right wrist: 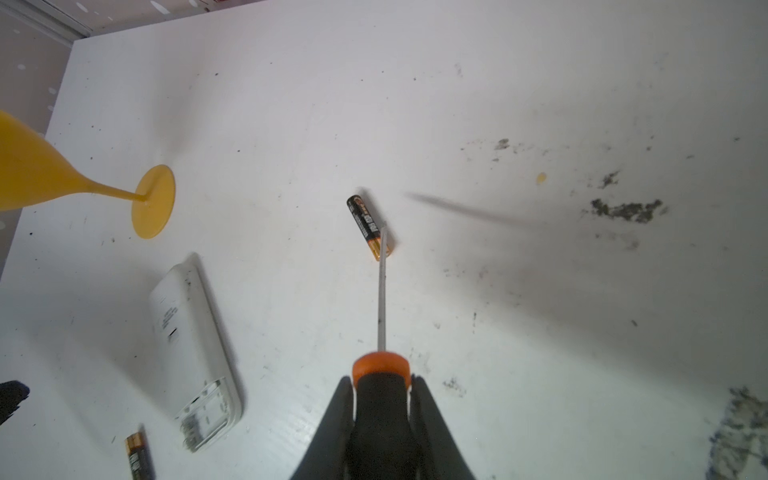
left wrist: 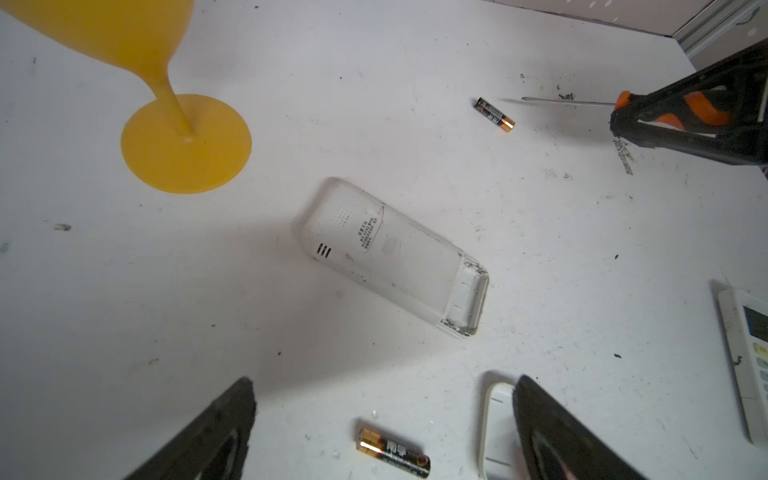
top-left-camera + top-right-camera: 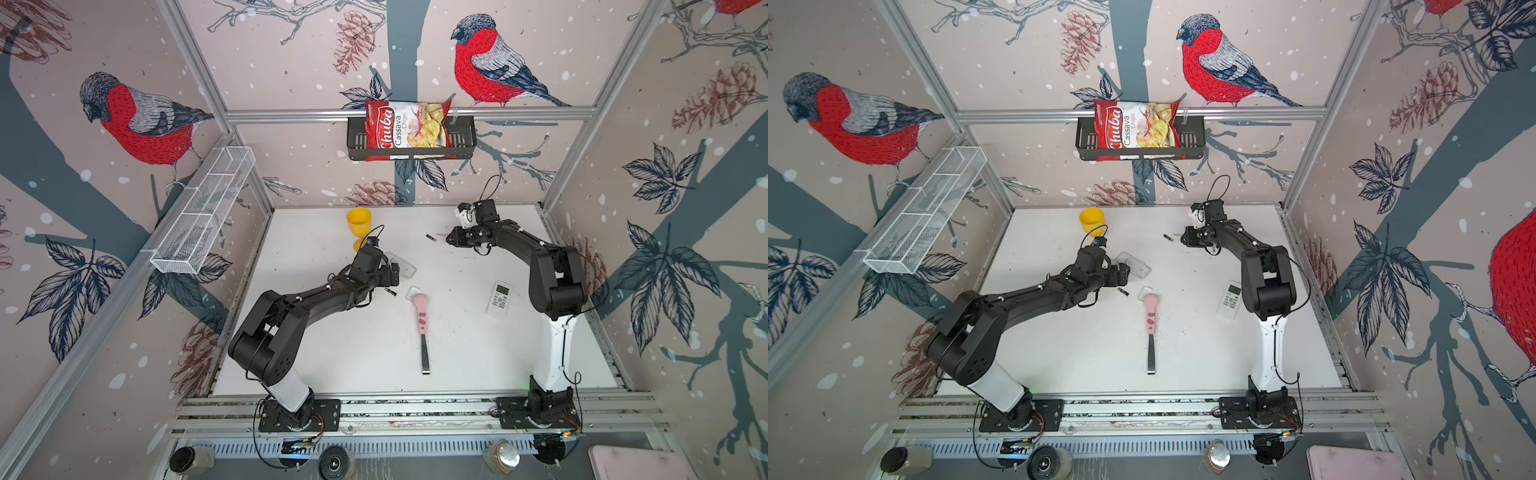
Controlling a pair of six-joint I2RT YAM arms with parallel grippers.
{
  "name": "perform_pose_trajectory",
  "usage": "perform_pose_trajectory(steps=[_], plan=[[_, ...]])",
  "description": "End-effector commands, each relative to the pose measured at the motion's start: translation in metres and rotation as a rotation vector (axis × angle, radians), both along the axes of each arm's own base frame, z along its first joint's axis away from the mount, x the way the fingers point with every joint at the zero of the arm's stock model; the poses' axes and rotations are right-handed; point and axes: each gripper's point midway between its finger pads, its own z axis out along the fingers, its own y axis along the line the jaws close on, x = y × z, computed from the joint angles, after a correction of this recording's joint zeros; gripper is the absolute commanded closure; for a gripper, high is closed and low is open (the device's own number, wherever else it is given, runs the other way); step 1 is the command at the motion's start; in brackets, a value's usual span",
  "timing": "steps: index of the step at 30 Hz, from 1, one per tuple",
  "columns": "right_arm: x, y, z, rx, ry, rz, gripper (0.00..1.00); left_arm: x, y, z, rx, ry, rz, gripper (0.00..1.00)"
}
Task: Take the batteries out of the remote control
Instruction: 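Lay the screwdriver down with the right gripper while left gripper releases the shell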
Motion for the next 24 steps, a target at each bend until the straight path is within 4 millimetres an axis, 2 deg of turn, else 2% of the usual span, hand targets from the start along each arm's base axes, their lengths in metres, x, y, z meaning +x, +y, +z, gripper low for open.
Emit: perform_pose_trajectory(steps=[1, 7, 15, 20, 24], plan=[[0.001, 0.002, 0.021, 0.011, -0.055, -0.022, 1.00, 0.002, -0.001, 0.014, -0.019, -0.044, -0.001, 0.04], [-0.015, 0.000, 0.024, -0.005, -0.056, -0.035, 1.00, -0.002, 0.003, 0.018, -0.015, -0.050, 0.001, 0.04], [-0.042, -0.004, 0.008, 0.010, -0.035, -0.048, 1.00, -0.001, 0.002, 0.017, 0.006, -0.044, -0.010, 0.04], [-0.057, -0.020, 0.015, 0.034, -0.087, -0.151, 1.00, -0.001, -0.007, 0.027, 0.023, -0.067, -0.031, 0.04], [-0.069, -0.037, 0.007, -0.032, -0.112, -0.224, 1.00, -0.001, -0.015, 0.028, 0.028, -0.074, -0.047, 0.04]])
